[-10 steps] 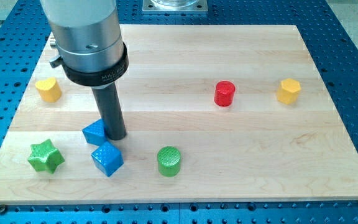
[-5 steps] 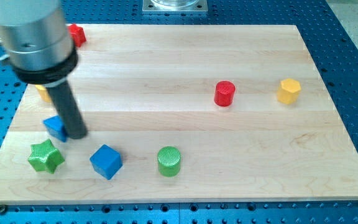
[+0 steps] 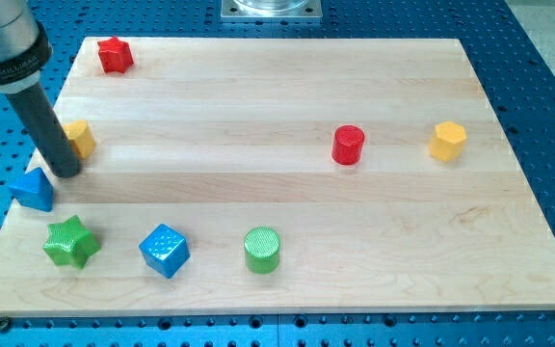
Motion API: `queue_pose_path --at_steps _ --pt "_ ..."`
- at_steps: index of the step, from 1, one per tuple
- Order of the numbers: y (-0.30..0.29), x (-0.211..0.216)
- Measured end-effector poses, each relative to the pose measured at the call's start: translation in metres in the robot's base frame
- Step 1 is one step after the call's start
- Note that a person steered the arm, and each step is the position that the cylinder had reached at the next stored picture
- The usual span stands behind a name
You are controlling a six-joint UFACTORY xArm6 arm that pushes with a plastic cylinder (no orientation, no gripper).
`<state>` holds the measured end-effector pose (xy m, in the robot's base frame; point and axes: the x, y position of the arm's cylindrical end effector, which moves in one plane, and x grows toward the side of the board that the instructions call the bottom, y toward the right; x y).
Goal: Push the triangle to the left of the green star
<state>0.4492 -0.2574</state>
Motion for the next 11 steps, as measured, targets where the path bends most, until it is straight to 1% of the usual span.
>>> queue_pose_path --at_steps 1,3,4,5,6,7,8,9,11 --pt "-0.031 0.016" --pt "-0.035 0.051" --pt "-0.035 0.039" --pt "-0.019 0.008" --pt "0.024 0.008" --pt "0.03 0.019" --pt "0.017 0.025" --pt "0.003 0.021" --pt "-0.01 0.029"
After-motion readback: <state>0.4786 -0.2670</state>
